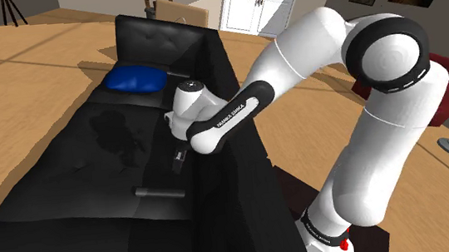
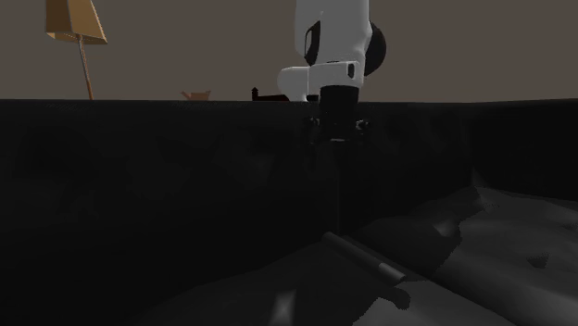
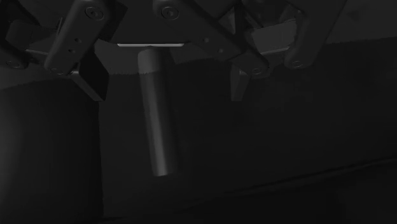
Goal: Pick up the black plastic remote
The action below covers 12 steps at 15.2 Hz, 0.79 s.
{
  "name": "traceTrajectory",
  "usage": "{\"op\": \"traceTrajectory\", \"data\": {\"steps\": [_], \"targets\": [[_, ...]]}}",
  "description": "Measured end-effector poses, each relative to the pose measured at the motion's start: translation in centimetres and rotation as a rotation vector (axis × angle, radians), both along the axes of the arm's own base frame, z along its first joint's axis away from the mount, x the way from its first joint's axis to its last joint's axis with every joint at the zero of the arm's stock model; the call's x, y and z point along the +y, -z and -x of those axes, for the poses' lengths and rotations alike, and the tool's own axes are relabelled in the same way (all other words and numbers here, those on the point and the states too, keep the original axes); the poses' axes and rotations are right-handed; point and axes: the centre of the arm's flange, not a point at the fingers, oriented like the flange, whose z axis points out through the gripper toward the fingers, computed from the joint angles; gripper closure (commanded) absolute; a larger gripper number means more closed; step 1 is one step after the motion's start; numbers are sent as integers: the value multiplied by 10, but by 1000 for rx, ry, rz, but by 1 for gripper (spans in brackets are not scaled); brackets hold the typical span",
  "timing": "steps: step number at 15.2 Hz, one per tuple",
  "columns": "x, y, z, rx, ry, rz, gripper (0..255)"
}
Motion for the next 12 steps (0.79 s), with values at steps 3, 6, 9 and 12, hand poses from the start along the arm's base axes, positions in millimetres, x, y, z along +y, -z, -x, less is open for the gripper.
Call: {"op": "traceTrajectory", "data": {"steps": [3,6,9,12], "targets": [[18,30,-15,-2,-36,-4,0],[38,64,-29,-5,-72,-8,0],[57,94,-45,-8,-108,-11,0],[65,118,-56,-9,-133,-13,0]]}}
